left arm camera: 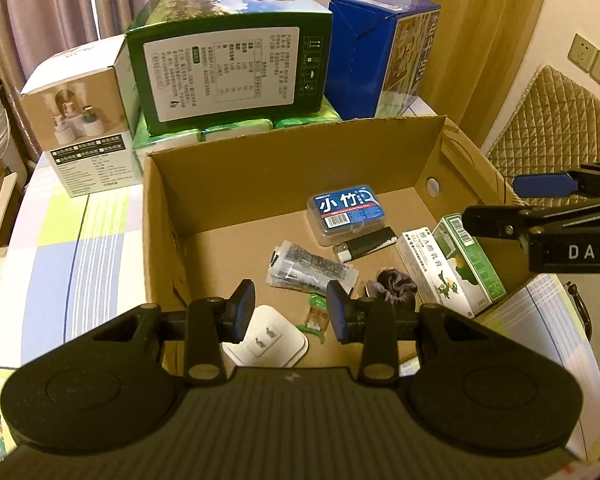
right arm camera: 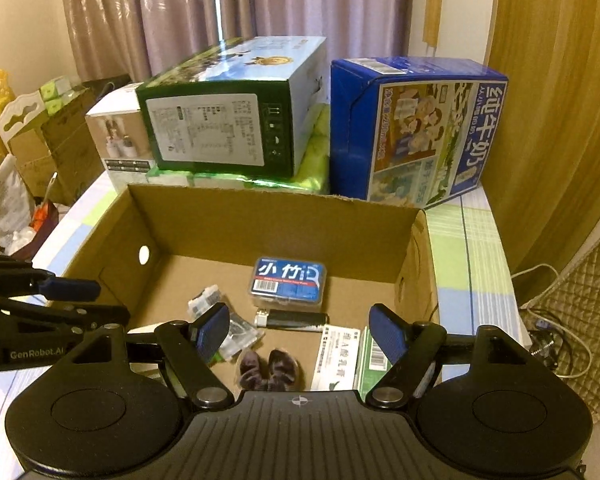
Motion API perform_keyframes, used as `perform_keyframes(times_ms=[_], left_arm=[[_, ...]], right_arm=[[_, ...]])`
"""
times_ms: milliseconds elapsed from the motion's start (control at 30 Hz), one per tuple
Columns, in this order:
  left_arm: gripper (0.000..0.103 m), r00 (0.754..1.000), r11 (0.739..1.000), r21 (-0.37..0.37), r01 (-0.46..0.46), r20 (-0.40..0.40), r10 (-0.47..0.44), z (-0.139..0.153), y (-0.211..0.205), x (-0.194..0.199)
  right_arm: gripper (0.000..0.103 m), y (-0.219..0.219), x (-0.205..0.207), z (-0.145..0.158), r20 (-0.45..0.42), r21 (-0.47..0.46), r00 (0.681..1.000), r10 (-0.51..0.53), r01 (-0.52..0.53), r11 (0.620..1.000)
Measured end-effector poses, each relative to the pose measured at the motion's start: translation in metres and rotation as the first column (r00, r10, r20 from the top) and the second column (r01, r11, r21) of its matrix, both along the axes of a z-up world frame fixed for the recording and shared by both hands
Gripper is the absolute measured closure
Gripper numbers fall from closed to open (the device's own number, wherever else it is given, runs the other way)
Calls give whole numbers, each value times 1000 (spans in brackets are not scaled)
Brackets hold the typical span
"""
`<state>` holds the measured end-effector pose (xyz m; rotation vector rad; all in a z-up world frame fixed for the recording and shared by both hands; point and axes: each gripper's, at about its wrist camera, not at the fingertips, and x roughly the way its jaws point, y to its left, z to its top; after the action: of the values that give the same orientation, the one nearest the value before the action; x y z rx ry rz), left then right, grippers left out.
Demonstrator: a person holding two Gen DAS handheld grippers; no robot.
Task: Organize objects
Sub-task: 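Lower the cream box and candy into the cardboard box and open both grippers, then withdraw both grippers from the box toward the towel and red packet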
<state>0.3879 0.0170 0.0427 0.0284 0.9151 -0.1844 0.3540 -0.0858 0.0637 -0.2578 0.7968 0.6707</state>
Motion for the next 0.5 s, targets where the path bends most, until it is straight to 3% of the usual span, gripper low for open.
perform_keyframes(times_ms=[267,500], left_arm=[[67,999,1000,-5,-8,31,8,18,3,-36],[47,997,999,-6,-41,71,41,34,10,-85]], right_arm=[[29,-14,-34,12,1,12,1000,11,-11,1000],[21,-32,-74,27,6,40,1000,18,-18,999]])
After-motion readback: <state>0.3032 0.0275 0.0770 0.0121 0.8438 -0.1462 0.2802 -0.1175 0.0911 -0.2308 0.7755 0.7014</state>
